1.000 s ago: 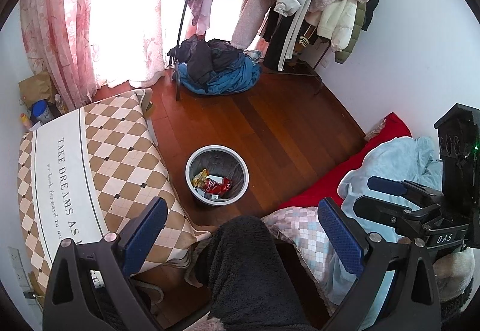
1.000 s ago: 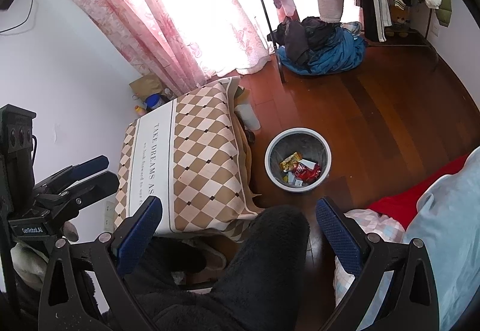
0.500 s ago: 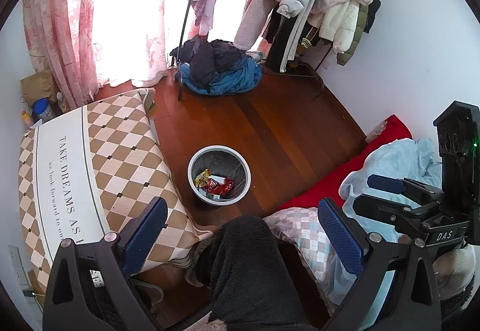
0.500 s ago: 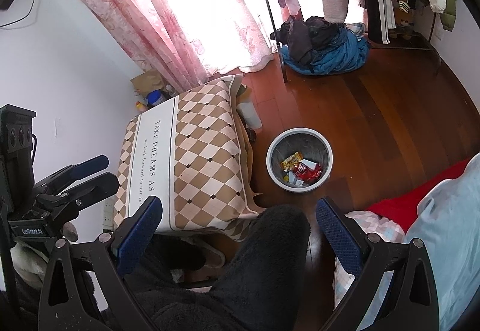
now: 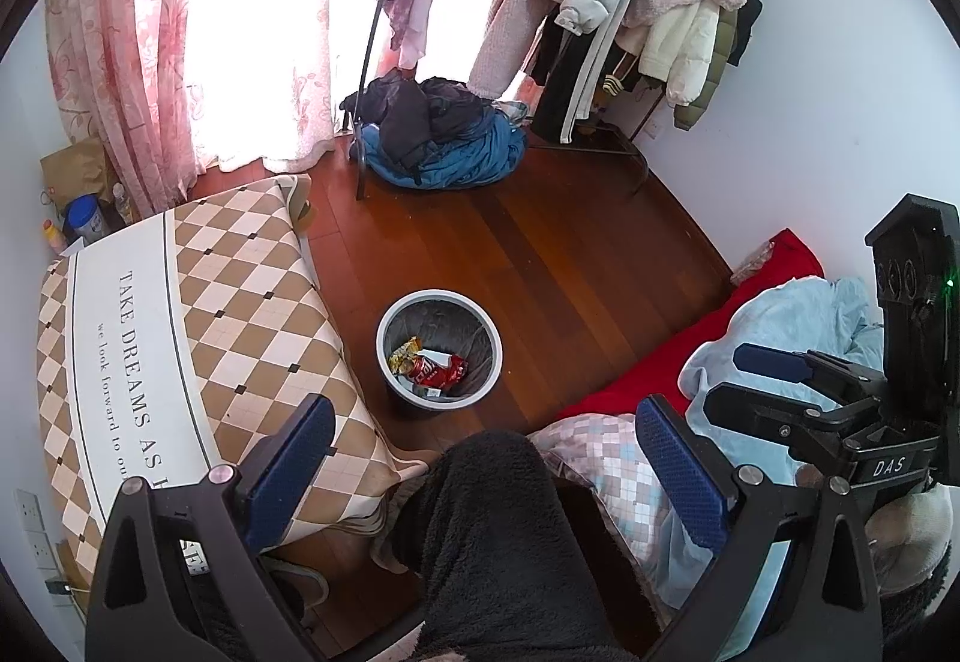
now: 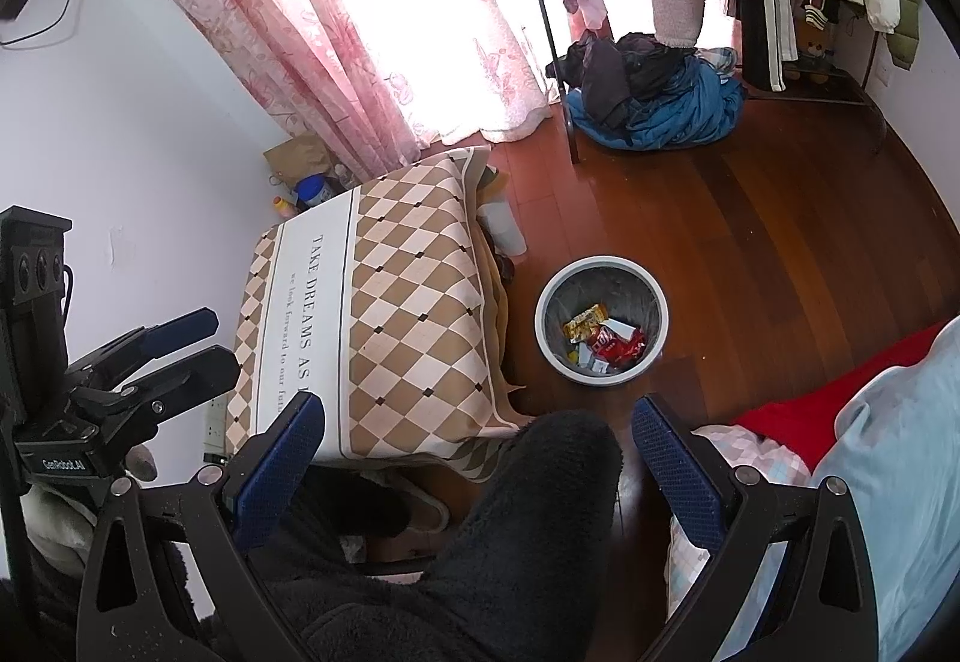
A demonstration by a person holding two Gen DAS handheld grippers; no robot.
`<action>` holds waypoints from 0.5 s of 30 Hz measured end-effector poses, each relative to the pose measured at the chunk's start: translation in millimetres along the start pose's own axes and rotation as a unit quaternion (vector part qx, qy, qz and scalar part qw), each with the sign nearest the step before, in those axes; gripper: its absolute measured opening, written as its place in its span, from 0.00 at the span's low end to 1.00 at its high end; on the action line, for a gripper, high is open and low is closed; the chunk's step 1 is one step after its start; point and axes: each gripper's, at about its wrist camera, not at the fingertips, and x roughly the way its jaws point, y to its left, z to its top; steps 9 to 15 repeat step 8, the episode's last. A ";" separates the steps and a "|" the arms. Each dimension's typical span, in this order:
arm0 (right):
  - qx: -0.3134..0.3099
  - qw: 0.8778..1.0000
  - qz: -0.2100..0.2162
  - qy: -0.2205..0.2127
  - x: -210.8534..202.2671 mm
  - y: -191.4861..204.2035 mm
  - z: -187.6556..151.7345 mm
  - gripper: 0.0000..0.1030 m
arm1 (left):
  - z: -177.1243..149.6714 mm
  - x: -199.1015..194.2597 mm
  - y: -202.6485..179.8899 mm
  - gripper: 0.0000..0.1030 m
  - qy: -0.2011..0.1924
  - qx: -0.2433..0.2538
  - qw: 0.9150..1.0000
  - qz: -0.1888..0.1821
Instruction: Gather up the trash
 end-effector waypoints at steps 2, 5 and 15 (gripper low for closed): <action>-0.001 1.000 -0.001 0.000 0.2 0.0 0.2 1.00 | 0.0 0.5 0.4 1.00 0.001 0.000 1.000 -0.001; 0.000 1.000 -0.001 0.000 0.4 0.2 0.0 1.00 | -0.8 0.3 0.9 1.00 -0.002 -0.004 1.000 -0.005; -0.001 1.000 0.000 0.001 0.1 -0.3 0.4 1.00 | 0.1 1.2 -0.7 1.00 -0.002 -0.006 1.000 -0.007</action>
